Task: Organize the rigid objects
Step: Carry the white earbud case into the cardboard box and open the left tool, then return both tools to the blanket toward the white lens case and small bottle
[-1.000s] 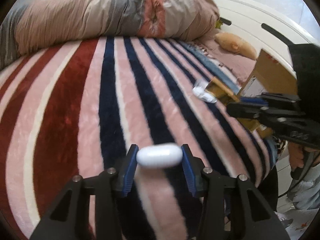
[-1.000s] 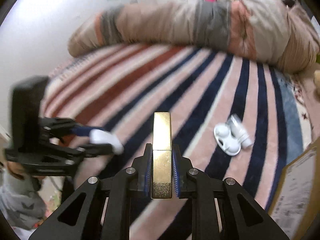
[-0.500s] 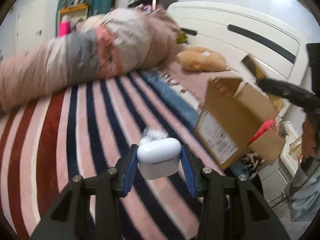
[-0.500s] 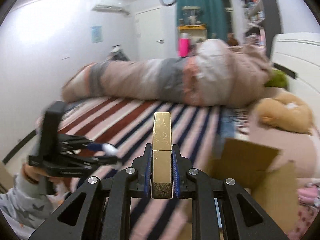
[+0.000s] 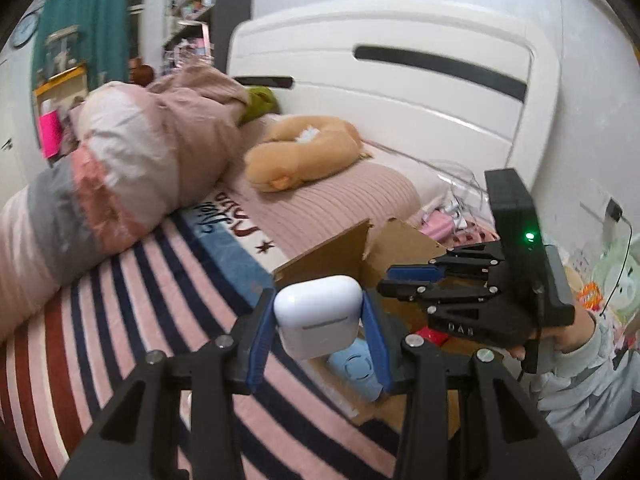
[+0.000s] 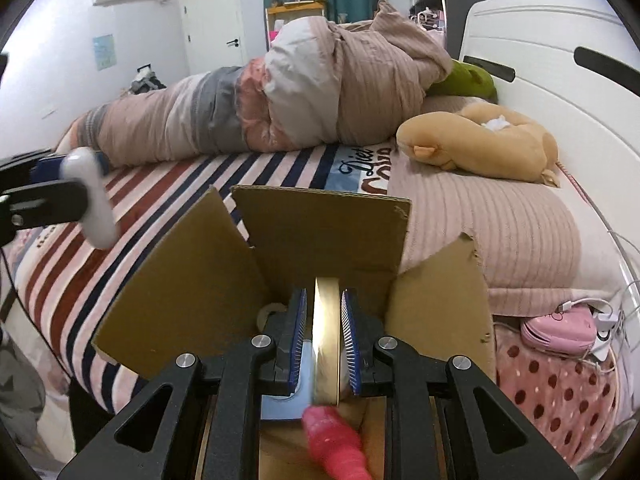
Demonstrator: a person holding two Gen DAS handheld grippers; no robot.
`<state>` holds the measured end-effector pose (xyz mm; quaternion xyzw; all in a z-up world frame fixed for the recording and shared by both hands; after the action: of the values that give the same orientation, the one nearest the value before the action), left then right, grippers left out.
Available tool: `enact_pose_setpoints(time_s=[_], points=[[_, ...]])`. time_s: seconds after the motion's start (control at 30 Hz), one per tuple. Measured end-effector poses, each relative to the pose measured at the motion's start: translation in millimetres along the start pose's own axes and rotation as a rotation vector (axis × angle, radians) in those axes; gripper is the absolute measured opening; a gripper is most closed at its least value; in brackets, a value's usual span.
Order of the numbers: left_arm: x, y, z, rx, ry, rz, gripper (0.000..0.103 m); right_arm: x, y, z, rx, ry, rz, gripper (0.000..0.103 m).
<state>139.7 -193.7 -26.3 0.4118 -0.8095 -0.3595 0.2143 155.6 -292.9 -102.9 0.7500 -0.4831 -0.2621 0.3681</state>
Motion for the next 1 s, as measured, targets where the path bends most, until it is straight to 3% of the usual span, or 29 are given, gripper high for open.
enact_pose_setpoints(time_s=[0.27,0.53,0.8,1.0], points=[[24,-63,-16,-0.186,-0.063,0.026,0.039,10,4,7,0.02,-0.024,-0.039,0.014],[31,-97,-10,-0.278,-0.101,-0.009,0.039,11,5,10,0.022,-0.028,-0.061,0.014],[21,-86,-12,-0.244,-0.084,-0.018,0.039,9,5,9,0.015,-0.023,-0.064,0.014],[2,-50,-4,-0.183,-0.035,-0.017,0.043,-6,11,7,0.009,-0.008,-0.067,0.014]])
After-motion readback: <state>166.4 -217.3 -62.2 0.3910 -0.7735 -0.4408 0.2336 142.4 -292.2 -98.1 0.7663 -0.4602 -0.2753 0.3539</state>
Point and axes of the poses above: each gripper's, at about its wrist camera, not at the fingertips, and y roughly against the way its jaws point, x to its right, z to its underside, the point moved 10 cm from there along -y, roughly the way its jaws point, and after that the axes turned 11 degrees about -x, right-handed, at the moved point
